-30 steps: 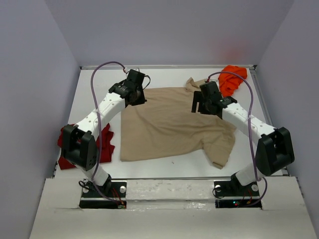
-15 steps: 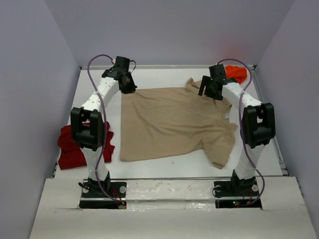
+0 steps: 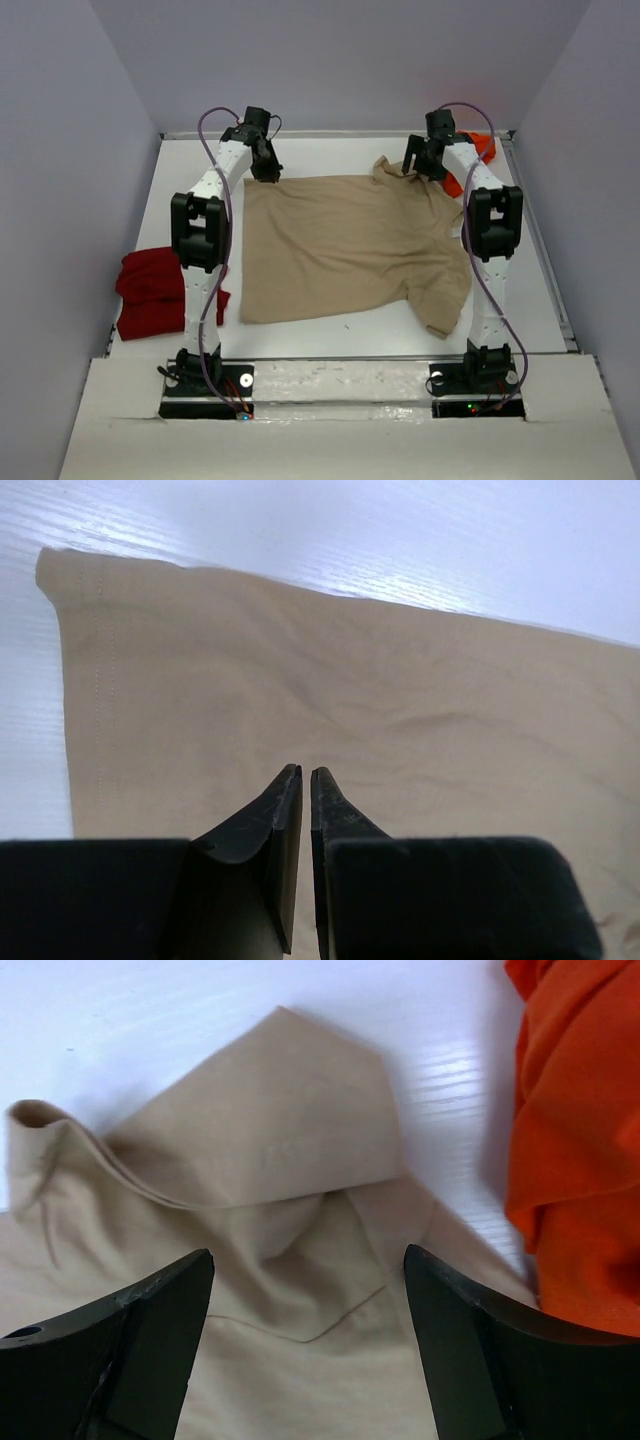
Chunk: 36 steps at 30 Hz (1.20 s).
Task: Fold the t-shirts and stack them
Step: Flatten out the tshirt
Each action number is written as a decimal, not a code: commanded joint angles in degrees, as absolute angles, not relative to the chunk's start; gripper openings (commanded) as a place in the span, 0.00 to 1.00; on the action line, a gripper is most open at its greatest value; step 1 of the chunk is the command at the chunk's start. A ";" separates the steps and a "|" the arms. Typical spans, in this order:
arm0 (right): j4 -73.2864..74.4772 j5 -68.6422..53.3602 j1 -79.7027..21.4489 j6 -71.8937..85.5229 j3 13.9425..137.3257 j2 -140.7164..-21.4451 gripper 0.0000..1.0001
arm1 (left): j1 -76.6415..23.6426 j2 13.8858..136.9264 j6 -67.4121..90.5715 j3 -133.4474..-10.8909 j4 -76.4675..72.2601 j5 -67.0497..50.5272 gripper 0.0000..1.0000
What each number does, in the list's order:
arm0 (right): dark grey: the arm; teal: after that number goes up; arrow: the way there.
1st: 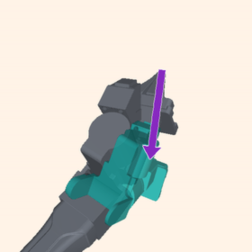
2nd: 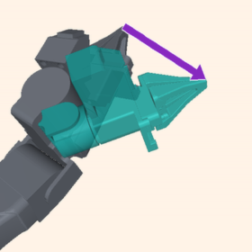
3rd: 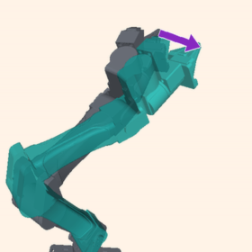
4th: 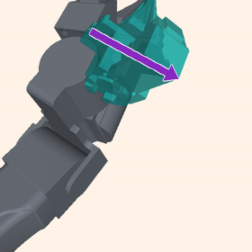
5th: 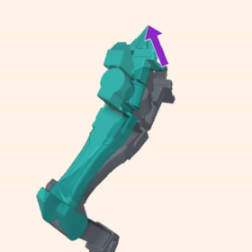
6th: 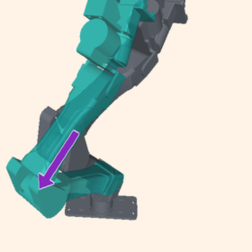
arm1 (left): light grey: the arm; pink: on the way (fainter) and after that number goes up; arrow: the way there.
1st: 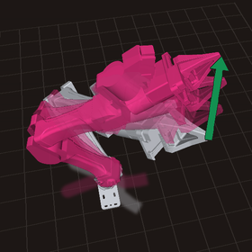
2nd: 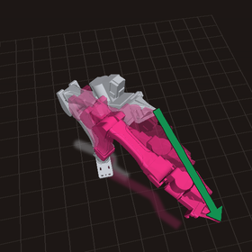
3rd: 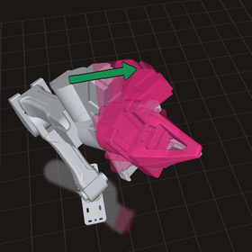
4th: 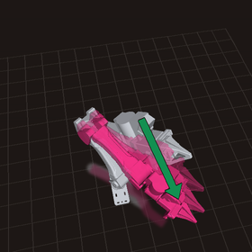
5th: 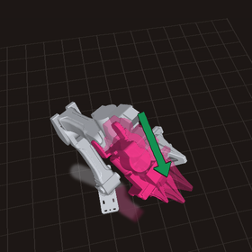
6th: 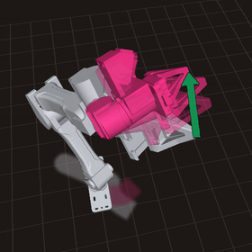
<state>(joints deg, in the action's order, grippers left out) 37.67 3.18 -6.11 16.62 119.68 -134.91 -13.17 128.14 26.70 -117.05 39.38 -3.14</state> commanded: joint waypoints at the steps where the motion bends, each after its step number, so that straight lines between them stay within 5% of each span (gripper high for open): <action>1: 40.43 1.24 -3.60 14.42 124.63 -135.61 0.82 | -10.55 127.70 26.80 -121.73 41.84 -5.09 0.19; 24: 46.84 -15.64 2.11 10.37 143.35 -148.62 0.77 | -7.73 131.49 27.77 -123.05 41.40 -7.29 0.19; 36: 47.11 13.00 -7.65 5.80 140.62 -139.66 0.80 | -8.79 127.89 25.75 -119.88 38.93 -2.73 0.19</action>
